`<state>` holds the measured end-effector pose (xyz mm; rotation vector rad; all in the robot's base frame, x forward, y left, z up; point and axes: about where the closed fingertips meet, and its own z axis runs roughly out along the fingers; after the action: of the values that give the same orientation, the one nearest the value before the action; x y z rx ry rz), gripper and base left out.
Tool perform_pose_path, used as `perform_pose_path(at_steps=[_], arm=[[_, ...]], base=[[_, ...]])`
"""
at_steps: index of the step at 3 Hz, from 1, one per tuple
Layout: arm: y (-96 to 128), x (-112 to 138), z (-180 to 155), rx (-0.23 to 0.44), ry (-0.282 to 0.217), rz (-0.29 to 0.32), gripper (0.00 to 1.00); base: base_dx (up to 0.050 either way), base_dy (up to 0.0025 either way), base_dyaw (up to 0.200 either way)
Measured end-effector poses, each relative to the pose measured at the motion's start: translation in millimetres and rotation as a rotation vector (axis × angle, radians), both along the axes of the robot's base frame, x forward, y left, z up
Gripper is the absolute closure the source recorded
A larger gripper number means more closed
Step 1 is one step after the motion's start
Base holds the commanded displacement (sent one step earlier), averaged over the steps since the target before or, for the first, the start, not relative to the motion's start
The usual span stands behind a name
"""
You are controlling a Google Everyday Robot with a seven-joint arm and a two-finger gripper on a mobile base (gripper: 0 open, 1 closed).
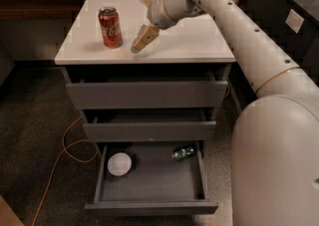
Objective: Place coke can into bottom drawer
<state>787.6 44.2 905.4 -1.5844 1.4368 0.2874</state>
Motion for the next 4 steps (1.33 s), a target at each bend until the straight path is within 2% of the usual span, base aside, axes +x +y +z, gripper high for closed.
perform_pose_path(at_steps=[2, 3, 4], arm=[[12, 7, -8, 0.040, 0.091, -0.027, 0.00], [30, 20, -12, 0.085, 0.167, -0.048, 0.00], [49, 27, -12, 0.114, 0.206, -0.039, 0.00]], base=[[0.000, 0.00000, 0.000], [0.000, 0.00000, 0.000], [0.000, 0.00000, 0.000]])
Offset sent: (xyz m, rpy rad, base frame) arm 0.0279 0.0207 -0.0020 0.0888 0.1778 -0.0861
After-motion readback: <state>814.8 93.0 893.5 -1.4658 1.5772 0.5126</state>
